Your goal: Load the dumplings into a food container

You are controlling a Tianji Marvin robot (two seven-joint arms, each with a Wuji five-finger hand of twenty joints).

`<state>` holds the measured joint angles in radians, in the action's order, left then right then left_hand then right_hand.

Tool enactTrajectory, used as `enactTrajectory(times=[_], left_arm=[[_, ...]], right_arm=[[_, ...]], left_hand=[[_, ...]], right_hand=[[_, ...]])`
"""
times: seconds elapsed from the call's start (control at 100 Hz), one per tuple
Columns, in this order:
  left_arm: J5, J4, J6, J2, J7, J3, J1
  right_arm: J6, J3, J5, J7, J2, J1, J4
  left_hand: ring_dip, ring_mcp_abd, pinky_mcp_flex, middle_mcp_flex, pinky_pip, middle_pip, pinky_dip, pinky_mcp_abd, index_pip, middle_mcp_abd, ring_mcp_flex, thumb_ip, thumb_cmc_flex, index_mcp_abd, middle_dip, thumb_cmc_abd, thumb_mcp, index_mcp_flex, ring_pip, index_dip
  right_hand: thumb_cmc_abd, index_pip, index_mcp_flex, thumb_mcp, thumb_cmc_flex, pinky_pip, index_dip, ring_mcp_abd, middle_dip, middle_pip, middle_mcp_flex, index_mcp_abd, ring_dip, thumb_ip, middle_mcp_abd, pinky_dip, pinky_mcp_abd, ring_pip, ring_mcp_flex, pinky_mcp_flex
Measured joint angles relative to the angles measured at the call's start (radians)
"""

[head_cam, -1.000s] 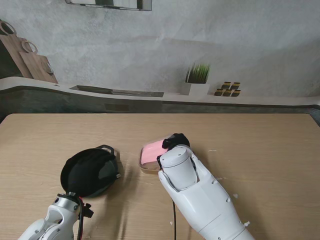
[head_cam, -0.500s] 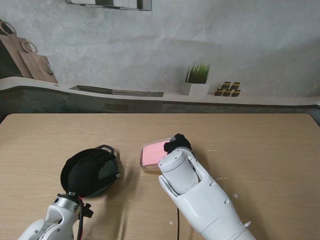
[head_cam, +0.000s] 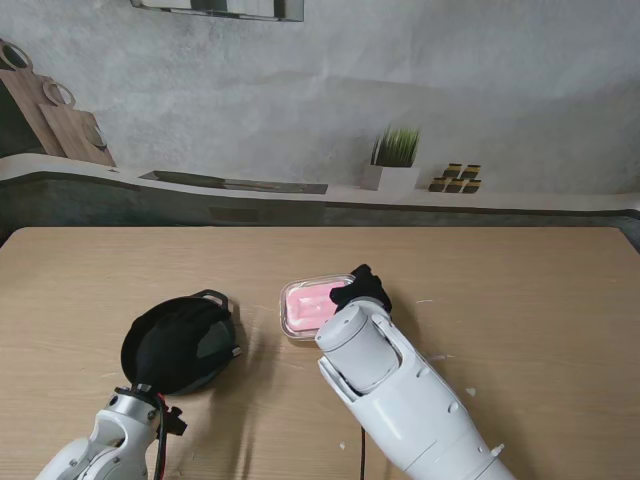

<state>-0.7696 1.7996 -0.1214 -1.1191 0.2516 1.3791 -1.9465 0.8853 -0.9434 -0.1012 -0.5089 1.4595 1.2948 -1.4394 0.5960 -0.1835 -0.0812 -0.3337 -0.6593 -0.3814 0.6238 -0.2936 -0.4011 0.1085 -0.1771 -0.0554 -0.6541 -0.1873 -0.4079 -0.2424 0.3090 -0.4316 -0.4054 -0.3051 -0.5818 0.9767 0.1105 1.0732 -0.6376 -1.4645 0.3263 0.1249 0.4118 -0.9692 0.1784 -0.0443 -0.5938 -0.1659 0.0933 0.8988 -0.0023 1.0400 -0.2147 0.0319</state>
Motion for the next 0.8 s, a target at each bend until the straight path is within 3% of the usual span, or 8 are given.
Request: enactTrajectory(times=[0.05, 0.18, 0.27, 0.38, 0.52, 0.65, 0.72, 0.8], left_arm=[[-0.001, 0.0, 0.0, 0.0, 0.0, 0.0, 0.0], [-0.007, 0.0, 0.0, 0.0, 0.0, 0.0, 0.001], [-0.009, 0.0, 0.0, 0.001, 0.0, 0.0, 0.002], [-0.016, -0.003, 0.0, 0.001, -0.001, 0.0, 0.004], [-0.031, -0.012, 0.0, 0.005, -0.021, -0.002, 0.018], [-0.038, -0.021, 0.031, 0.019, -0.055, -0.043, 0.061], [-0.041, -0.029, 0.065, 0.027, -0.081, -0.086, 0.101], [-0.049, -0.036, 0.083, 0.031, -0.118, -0.129, 0.146]], right_arm=[[-0.001, 0.004, -0.018, -0.005, 0.0, 0.0, 0.003], [-0.007, 0.02, -0.093, -0.006, -0.007, 0.0, 0.012], [-0.007, 0.023, -0.107, -0.005, -0.014, 0.002, 0.012], [-0.02, 0.022, -0.125, -0.014, -0.02, 0.01, 0.012], [-0.106, 0.027, -0.208, 0.029, -0.063, 0.031, -0.009], [-0.217, 0.027, -0.291, 0.165, -0.146, 0.065, -0.075], [-0.256, 0.024, -0.351, 0.249, -0.191, 0.083, -0.109], [-0.31, 0.014, -0.382, 0.28, -0.227, 0.104, -0.127]], left_hand=[[0.0, 0.0, 0.0, 0.0, 0.0, 0.0, 0.0, 0.0, 0.0, 0.0, 0.0, 0.0, 0.0, 0.0, 0.0, 0.0, 0.0, 0.0, 0.0, 0.003], [0.0, 0.0, 0.0, 0.0, 0.0, 0.0, 0.011, 0.0, 0.0, 0.0, 0.0, 0.0, -0.001, 0.0, 0.0, -0.001, 0.018, 0.0, 0.0, 0.007], [0.0, 0.0, 0.0, 0.0, 0.0, 0.0, 0.011, 0.0, 0.0, 0.0, 0.0, 0.0, -0.001, 0.0, 0.0, -0.002, 0.018, 0.0, 0.0, 0.007], [0.0, 0.0, 0.0, 0.0, 0.0, 0.0, 0.011, 0.0, 0.0, 0.0, 0.0, 0.0, -0.001, 0.03, 0.0, -0.011, 0.02, -0.014, 0.0, 0.007], [0.0, -0.004, -0.001, -0.03, 0.027, 0.0, 0.011, -0.001, 0.0, 0.0, 0.0, 0.0, -0.004, 0.087, 0.0, -0.017, 0.038, -0.064, 0.0, 0.007], [-0.002, -0.004, -0.002, -0.041, 0.089, 0.0, -0.016, -0.012, 0.036, 0.0, -0.001, 0.0, -0.004, 0.087, 0.0, -0.017, 0.038, -0.068, 0.0, 0.012], [-0.012, -0.002, -0.002, -0.04, 0.115, 0.0, -0.026, -0.012, 0.05, 0.0, -0.001, 0.0, -0.004, 0.079, 0.0, -0.017, 0.038, -0.066, 0.005, 0.02], [-0.022, 0.005, -0.002, -0.026, 0.133, 0.002, -0.027, -0.013, 0.062, 0.0, -0.001, 0.0, -0.004, 0.074, 0.003, -0.017, 0.038, -0.045, 0.016, 0.029]], right_hand=[[0.001, -0.034, 0.0, -0.01, 0.008, 0.015, -0.018, -0.013, -0.029, 0.079, 0.0, 0.0, 0.011, 0.0, -0.002, -0.009, -0.021, -0.012, 0.042, -0.032], [0.023, -0.142, -0.001, -0.021, 0.029, 0.166, -0.062, -0.055, -0.11, 0.311, 0.002, 0.001, 0.078, 0.0, -0.025, -0.129, -0.049, -0.126, 0.097, -0.058], [0.024, -0.247, -0.006, -0.034, 0.035, 0.408, -0.074, -0.071, -0.182, 0.511, 0.003, 0.001, 0.195, 0.0, -0.026, -0.218, -0.049, -0.373, 0.096, -0.068], [0.04, -0.317, -0.01, -0.049, 0.036, 0.652, -0.074, -0.093, -0.24, 0.684, 0.003, 0.001, 0.322, 0.0, -0.037, -0.216, -0.05, -0.651, 0.093, -0.092], [0.041, -0.234, -0.01, -0.058, 0.047, 0.778, 0.003, -0.106, -0.248, 0.716, 0.004, 0.094, 0.352, 0.0, -0.062, -0.145, -0.05, -0.729, 0.092, -0.107], [0.04, -0.083, 0.019, -0.046, 0.081, 0.834, 0.02, -0.11, -0.205, 0.632, 0.004, 0.18, 0.351, 0.0, -0.069, -0.094, -0.051, -0.71, 0.092, -0.081], [0.02, -0.089, 0.052, -0.038, 0.096, 0.848, 0.014, -0.115, -0.191, 0.597, 0.005, 0.214, 0.349, 0.0, -0.075, -0.09, -0.051, -0.696, 0.083, -0.07], [-0.005, -0.087, 0.068, -0.028, 0.124, 0.856, 0.009, -0.116, -0.186, 0.586, 0.006, 0.231, 0.346, 0.0, -0.078, -0.089, -0.05, -0.695, 0.083, -0.067]])
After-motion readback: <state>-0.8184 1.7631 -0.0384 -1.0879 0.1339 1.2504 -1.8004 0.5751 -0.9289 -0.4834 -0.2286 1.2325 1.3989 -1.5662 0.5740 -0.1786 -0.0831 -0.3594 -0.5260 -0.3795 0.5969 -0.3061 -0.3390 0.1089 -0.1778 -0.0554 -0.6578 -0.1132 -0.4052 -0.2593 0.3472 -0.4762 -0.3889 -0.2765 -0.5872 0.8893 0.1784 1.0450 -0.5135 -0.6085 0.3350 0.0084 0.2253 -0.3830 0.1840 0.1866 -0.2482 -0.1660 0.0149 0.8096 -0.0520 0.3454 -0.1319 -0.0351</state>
